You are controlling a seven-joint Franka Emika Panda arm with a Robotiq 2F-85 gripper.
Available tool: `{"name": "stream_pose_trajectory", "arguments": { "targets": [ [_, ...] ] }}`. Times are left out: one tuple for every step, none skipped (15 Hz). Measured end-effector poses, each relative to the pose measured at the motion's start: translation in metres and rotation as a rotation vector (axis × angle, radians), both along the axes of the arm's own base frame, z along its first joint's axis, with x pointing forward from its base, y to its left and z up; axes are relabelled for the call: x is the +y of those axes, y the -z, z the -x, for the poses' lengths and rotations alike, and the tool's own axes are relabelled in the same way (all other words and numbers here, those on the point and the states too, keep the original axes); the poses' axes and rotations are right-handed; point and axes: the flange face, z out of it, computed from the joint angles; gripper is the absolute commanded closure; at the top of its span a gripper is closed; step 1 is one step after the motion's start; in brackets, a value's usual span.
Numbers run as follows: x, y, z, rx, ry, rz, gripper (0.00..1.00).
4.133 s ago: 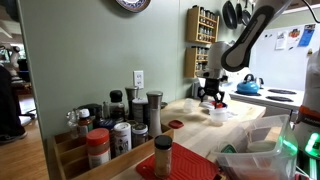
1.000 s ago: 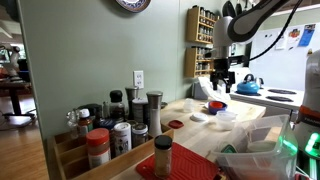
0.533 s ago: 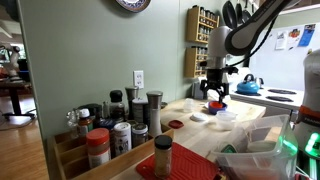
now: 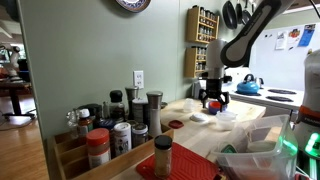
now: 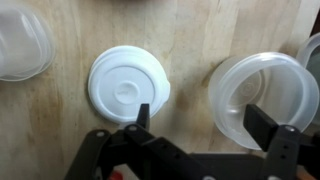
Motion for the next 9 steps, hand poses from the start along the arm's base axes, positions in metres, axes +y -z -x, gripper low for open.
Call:
{"name": "stream_pose_trajectory", "arguments": {
  "targets": [
    [-0.001,0.004,0.000,0.011,-0.028,-0.002,0.42],
    [-0.003,0.008,0.001,0.021,-0.052,-0.004,0.51],
    [-0.004,0.011,0.001,0.030,-0.072,-0.007,0.58],
    [-0.006,0.013,0.001,0.037,-0.084,-0.012,0.65],
    [-0.007,0.015,0.001,0.041,-0.092,-0.020,0.73],
    [-0.008,0.015,0.000,0.043,-0.094,-0.031,0.80],
    [-0.009,0.014,-0.001,0.043,-0.093,-0.044,0.89],
    [-0.010,0.012,-0.002,0.041,-0.089,-0.061,0.95],
    [-0.011,0.010,-0.004,0.038,-0.086,-0.079,1.00]
  ]
}}
